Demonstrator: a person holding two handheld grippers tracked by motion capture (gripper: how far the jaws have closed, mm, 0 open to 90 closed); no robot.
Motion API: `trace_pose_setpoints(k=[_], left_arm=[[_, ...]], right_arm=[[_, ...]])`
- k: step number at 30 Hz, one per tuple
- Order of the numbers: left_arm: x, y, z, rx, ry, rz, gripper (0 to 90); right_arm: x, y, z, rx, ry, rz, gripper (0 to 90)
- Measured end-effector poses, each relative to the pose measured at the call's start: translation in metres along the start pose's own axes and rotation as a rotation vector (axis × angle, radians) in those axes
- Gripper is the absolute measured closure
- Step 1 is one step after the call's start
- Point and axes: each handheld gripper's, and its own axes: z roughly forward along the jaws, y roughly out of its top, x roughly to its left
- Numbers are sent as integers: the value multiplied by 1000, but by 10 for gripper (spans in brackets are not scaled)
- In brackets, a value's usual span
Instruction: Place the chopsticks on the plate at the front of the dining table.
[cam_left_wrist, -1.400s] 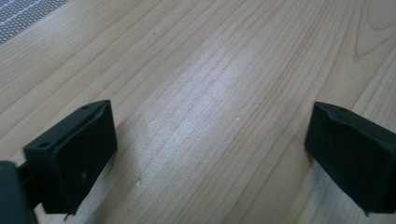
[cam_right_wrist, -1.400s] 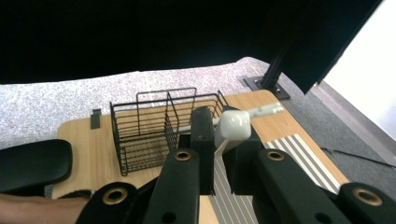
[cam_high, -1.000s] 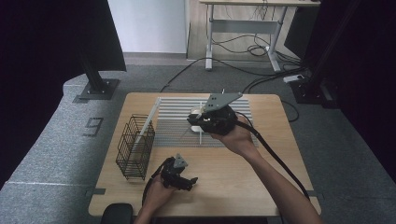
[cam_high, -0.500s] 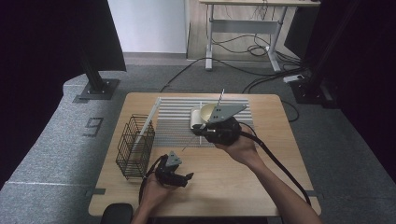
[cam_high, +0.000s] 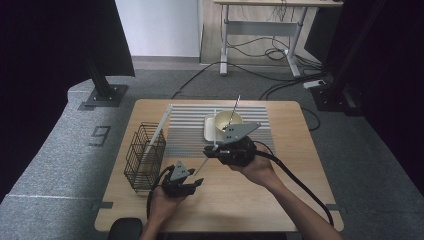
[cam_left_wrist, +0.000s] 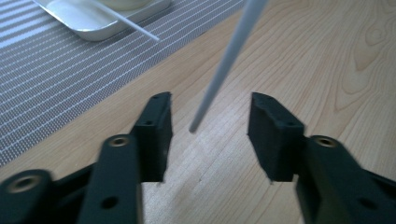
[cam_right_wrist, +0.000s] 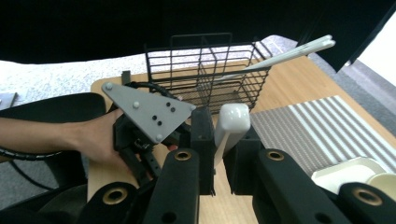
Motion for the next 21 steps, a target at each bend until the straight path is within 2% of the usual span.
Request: trace_pose_setpoints(k=[8,9,11,15,21], left_arm=[[-3,0,-1,-16,-30,31,747],[-4,0,-1,-15,-33,35,800],[-5,0,0,-18,-36,42,810],[-9,1,0,-17,-32,81,834],[-14,2,0,-16,-33,121,859]], right_arm=[[1,-2,7,9,34,18,834],[0,-2,8,7,39,24,833],[-1,-1,8,6,41,28,833],[-5,-1,7,0,35,45,825],[-11,-1,7,2,-3,45,791]])
